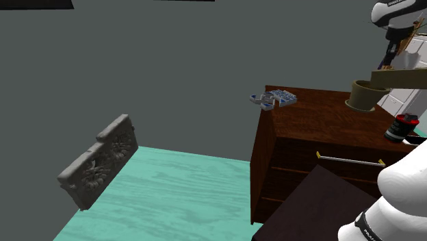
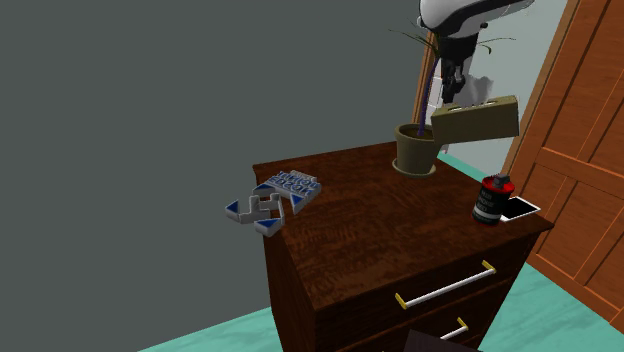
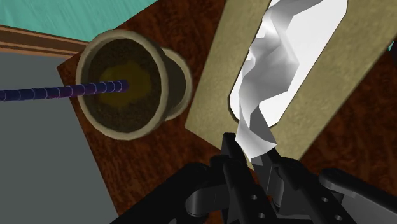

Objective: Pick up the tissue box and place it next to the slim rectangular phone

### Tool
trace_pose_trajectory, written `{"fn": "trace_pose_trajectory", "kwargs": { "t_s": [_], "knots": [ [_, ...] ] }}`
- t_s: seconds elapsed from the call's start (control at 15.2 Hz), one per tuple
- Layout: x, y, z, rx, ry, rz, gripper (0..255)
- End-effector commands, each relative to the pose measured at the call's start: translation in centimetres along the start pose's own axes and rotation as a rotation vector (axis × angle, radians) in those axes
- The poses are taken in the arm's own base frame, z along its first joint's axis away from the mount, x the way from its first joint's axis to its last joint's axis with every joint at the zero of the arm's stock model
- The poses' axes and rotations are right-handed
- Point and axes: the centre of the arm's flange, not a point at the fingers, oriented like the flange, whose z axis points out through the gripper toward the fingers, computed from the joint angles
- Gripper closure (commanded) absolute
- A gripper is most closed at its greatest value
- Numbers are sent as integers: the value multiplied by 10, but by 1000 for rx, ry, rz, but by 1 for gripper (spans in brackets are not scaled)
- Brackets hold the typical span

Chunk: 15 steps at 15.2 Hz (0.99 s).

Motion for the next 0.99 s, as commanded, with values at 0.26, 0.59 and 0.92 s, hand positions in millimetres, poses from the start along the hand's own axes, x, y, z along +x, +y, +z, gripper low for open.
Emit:
{"fn": "trace_pose_trajectory", "kwargs": {
  "t_s": [0.26,0.59,0.92],
  "knots": [
    [-40,3,24,0,1,-2,255],
    [-35,-6,48,0,1,-2,255],
    [-31,-16,72,0,1,-2,255]
  ]
}}
